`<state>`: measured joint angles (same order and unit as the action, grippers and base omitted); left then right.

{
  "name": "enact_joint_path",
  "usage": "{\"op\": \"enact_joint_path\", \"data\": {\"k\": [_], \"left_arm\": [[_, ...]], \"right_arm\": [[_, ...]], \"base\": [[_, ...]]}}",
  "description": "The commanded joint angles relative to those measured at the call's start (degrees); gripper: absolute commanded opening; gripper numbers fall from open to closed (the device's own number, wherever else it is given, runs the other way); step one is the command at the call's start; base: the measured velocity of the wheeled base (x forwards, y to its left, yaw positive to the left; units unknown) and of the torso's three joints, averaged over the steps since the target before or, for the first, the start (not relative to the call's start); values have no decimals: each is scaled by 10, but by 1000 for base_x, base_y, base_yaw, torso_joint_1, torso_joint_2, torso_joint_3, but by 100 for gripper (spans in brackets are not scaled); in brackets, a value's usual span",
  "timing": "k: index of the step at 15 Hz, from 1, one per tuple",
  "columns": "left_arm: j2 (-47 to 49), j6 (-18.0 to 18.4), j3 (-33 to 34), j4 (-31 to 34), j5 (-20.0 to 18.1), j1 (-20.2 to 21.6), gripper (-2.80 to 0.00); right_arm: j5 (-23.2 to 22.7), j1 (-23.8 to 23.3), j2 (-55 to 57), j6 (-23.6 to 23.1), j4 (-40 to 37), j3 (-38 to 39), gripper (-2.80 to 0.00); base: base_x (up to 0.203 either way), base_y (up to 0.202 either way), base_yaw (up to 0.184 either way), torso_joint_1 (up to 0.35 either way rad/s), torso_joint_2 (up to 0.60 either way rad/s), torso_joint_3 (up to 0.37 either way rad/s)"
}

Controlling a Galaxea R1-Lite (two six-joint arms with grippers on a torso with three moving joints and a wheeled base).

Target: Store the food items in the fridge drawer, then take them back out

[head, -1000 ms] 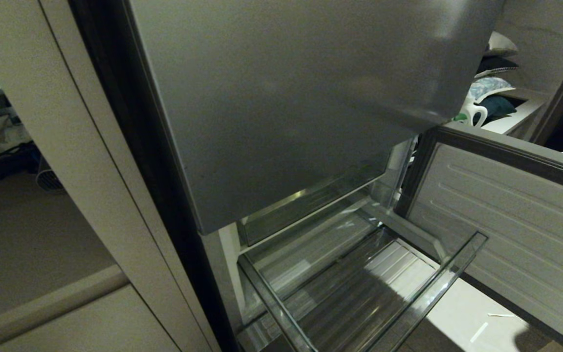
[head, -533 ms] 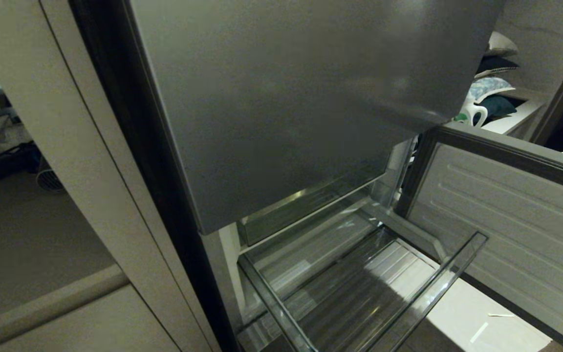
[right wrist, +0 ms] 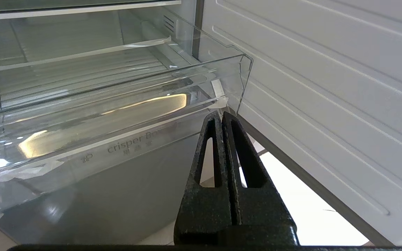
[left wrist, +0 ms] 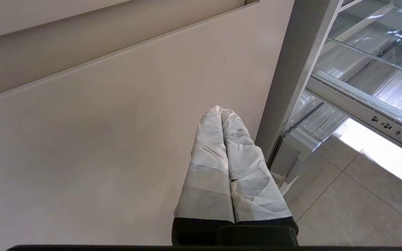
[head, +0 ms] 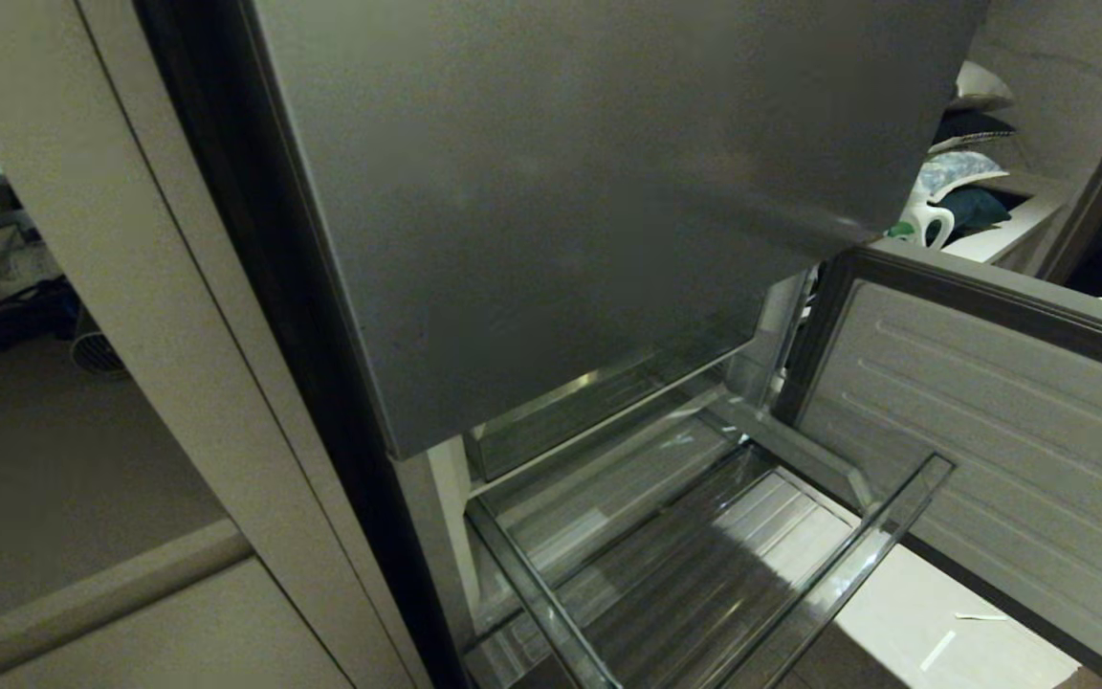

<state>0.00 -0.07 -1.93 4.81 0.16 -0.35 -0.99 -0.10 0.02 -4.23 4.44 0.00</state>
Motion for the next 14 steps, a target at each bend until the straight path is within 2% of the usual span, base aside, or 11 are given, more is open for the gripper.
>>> {"op": "enact_joint_path", "data": {"k": [1,3,6,12,14], "left_arm": [[1,0,0,0,0,0,-280],[1,1,0,0,0,0,-280],[1,-1,0,-1,0,0,-280],[1,-1,0,-1,0,0,-280],[1,-1,0,-1,0,0,-280]], "right_arm": [[2,0,-1,4,0,18,-280],[3,0,-1,12,0,18,-280],[17,0,-1,55,4,18,-280],[17,0,-1,53,4,18,-280],[13,0,-1,34,3,18,-280]], "base": [[0,0,0,0,0,0],[0,0,0,0,0,0],[-19,0,-1,4,1,-2],[-188,0,1,1,4,1],[-197,0,2,-1,2,6]]}}
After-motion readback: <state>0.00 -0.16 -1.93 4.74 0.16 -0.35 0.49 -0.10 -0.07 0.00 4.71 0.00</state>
